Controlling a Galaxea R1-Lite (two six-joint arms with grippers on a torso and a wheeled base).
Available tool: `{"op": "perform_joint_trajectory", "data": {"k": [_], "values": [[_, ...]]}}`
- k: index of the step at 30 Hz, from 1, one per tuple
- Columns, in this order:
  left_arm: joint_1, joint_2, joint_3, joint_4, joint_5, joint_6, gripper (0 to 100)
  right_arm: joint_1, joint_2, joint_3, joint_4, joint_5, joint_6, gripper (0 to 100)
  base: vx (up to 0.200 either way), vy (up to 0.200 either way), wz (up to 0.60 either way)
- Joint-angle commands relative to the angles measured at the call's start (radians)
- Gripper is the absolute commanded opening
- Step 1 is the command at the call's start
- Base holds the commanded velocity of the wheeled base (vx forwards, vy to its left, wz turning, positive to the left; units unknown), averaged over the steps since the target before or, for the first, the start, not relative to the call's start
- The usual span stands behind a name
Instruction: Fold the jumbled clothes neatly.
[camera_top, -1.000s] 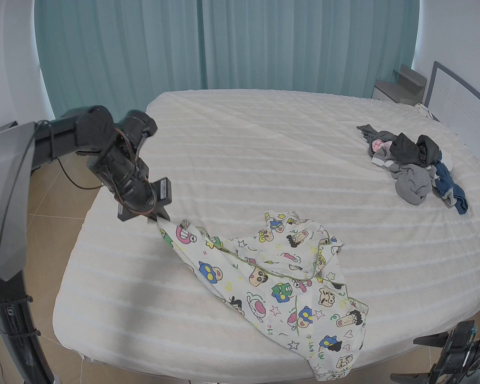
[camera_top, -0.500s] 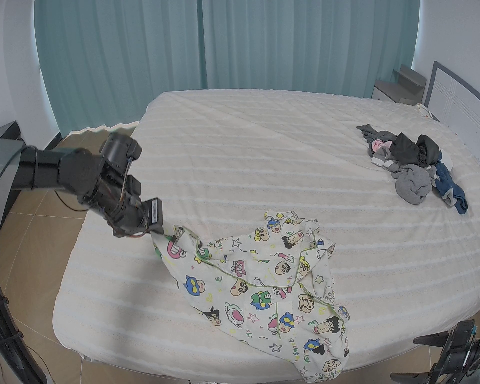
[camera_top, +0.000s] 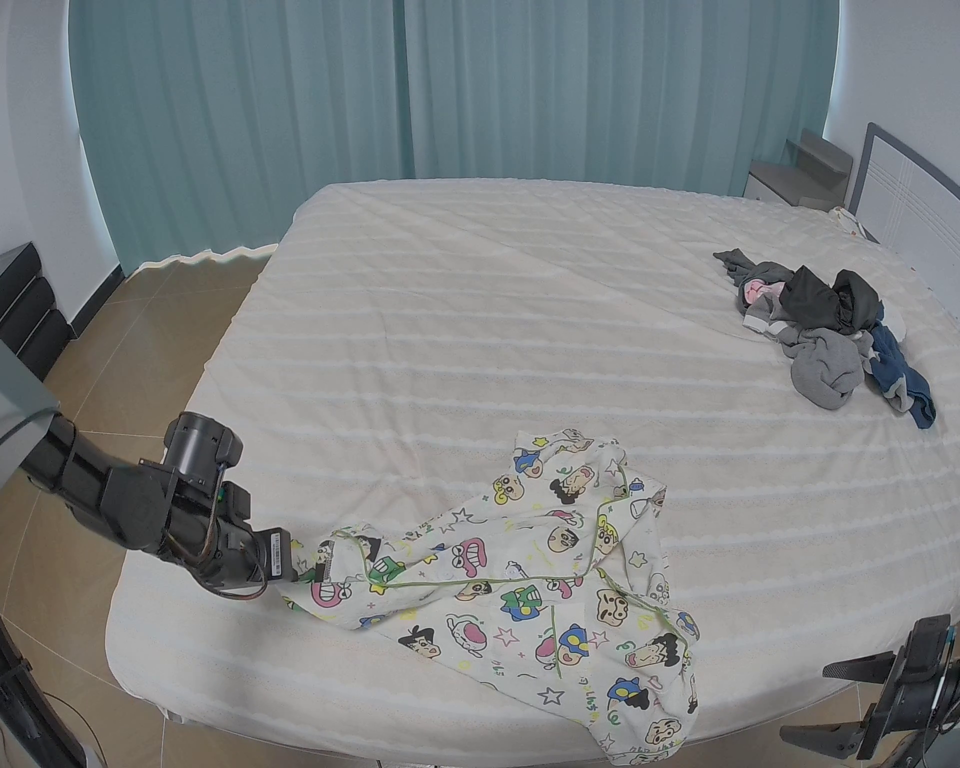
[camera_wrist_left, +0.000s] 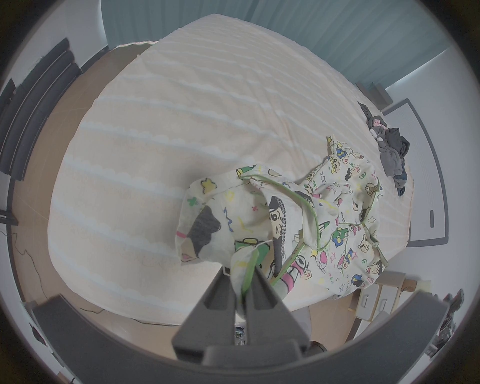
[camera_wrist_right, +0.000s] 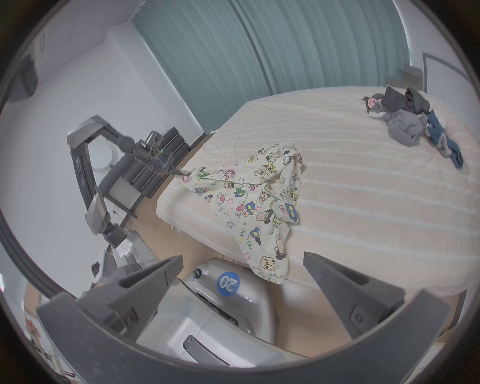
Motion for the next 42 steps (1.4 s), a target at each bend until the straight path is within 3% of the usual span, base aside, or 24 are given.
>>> {"op": "perform_joint_trajectory", "data": {"k": [1,7,12,15,19,24,30,33,42], "values": [[0.034,-0.012,0.112,-0.075,-0.027,0.005,100,0.005,0.128,-0.062,-0.006,0.030,0.050,100,0.000,0.000,0.00],[0.061,-0.001,0.128,-0.091,-0.025,0.007,100,0.003,0.202,-0.074,-0.042,0.056,0.056,100,0.000,0.000,0.00],[0.074,0.000,0.159,-0.126,-0.028,0.024,100,0.003,0.315,-0.110,-0.112,0.056,0.119,100,0.000,0.000,0.00],[0.118,-0.007,0.102,-0.233,-0.033,0.008,100,0.003,0.460,-0.185,-0.169,0.052,0.166,100,0.000,0.000,0.00],[0.121,0.003,0.013,-0.252,-0.033,-0.038,100,-0.001,0.615,-0.306,-0.189,0.044,0.214,100,0.000,0.000,0.00],[0.114,0.066,-0.194,-0.204,-0.068,-0.236,100,0.005,0.854,-0.512,-0.189,-0.016,0.252,100,0.000,0.000,0.00],[0.097,0.164,-0.286,-0.143,-0.087,-0.243,100,0.006,1.073,-0.703,-0.186,-0.059,0.300,100,0.000,0.000,0.00],[0.089,0.273,-0.373,-0.138,-0.057,-0.239,100,0.013,1.190,-0.788,-0.191,-0.125,0.301,100,0.000,0.000,0.00],[0.018,0.356,-0.430,-0.135,-0.047,-0.234,100,0.036,1.191,-0.774,-0.191,-0.131,0.311,100,0.000,0.000,0.00]]}}
